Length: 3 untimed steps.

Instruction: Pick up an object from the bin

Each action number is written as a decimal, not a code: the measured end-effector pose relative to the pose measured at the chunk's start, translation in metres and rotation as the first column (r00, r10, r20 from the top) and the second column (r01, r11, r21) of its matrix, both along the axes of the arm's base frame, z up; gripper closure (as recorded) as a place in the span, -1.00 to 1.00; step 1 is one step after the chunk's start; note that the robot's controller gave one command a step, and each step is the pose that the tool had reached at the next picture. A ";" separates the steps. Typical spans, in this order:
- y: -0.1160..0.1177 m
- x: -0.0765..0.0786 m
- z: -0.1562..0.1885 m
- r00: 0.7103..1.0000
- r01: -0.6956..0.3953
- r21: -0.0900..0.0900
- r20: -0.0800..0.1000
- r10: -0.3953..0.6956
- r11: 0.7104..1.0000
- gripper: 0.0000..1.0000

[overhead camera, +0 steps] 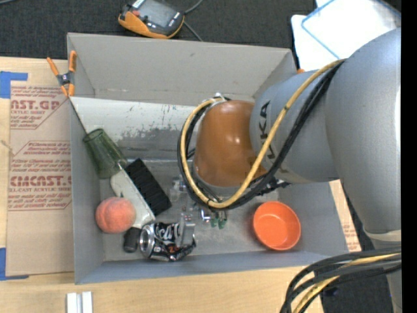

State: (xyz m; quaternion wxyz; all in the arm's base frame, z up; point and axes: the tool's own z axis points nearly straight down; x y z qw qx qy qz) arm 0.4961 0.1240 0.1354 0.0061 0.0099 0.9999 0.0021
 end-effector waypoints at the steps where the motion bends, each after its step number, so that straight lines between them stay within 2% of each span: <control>1: 0.000 -0.003 -0.034 0.991 -0.133 -0.004 -0.011 0.133 0.991 -1.00; 2: 0.019 -0.010 -0.063 0.999 0.031 0.000 -0.009 -0.031 1.000 1.00; 3: 0.019 -0.010 -0.063 0.999 0.031 0.000 -0.010 -0.031 1.000 1.00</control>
Offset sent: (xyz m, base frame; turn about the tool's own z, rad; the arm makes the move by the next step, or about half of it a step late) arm -0.0119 0.0177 -0.0654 0.0320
